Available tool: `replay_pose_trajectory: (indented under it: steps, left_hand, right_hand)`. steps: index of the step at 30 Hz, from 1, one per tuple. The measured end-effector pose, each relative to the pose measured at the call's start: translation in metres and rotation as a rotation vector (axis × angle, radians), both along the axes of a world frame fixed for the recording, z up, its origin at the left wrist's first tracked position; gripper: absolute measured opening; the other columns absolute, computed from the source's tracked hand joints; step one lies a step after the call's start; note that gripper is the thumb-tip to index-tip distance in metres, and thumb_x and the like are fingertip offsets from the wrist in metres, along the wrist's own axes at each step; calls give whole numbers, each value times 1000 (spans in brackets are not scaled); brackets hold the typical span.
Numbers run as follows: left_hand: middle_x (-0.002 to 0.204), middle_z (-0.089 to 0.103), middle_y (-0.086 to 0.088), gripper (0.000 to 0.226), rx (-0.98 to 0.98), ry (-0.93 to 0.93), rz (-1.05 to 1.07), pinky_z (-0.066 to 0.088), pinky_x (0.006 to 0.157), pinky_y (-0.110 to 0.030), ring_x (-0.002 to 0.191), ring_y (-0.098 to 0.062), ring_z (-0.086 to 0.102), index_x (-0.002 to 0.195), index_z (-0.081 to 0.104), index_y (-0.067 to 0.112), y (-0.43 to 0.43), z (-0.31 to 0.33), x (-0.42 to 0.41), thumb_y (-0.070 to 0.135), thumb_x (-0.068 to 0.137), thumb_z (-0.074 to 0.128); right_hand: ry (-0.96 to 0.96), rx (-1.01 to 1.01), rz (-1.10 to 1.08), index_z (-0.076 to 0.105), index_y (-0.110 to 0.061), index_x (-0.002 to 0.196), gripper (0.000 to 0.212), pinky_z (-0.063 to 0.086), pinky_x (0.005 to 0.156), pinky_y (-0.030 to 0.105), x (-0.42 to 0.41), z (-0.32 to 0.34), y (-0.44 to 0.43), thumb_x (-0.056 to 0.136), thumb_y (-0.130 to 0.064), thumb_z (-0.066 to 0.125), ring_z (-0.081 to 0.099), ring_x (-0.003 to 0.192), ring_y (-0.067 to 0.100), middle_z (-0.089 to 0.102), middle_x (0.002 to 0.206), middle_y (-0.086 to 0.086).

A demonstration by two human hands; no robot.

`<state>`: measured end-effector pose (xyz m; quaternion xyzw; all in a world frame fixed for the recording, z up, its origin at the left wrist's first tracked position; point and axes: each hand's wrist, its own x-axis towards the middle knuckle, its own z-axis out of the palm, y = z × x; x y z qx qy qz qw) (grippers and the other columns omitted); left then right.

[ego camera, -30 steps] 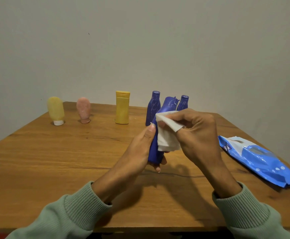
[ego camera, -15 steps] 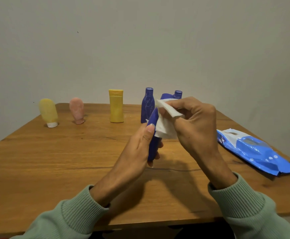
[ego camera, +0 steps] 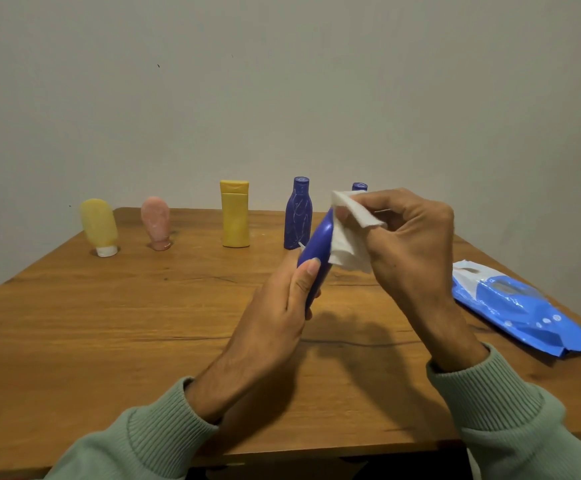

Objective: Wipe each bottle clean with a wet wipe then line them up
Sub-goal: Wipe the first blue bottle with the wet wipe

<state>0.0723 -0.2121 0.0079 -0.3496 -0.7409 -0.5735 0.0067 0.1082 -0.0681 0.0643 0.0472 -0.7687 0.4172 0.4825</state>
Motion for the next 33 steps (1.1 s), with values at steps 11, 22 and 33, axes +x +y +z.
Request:
replay_pose_trajectory:
  steps: [11, 22, 33]
  left_hand:
    - [93, 68, -17, 50, 231, -333, -280, 51, 52, -34, 72, -27, 64, 118, 53, 8, -6, 11, 1, 49, 101, 29]
    - [92, 63, -19, 57, 355, -586, -525, 50, 50, -31, 70, -25, 61, 123, 51, 3, -8, 14, 0, 50, 100, 29]
    - [93, 66, -19, 58, 244, -545, -499, 49, 52, -32, 71, -27, 62, 126, 46, 3, -10, 12, -3, 52, 97, 33]
  right_hand:
    - [-75, -307, 237, 73, -23, 89, 18, 50, 59, 14, 9, 9, -3, 73, -19, 76, 66, 85, 8, 71, 90, -4]
    - [-87, -397, 223, 73, -16, 89, 18, 49, 57, 14, 8, 11, -3, 73, -24, 74, 67, 76, 7, 72, 82, -3]
    - [-92, -457, 154, 72, -15, 90, 18, 48, 56, 12, 7, 11, 3, 75, -23, 74, 66, 74, 6, 70, 85, 0]
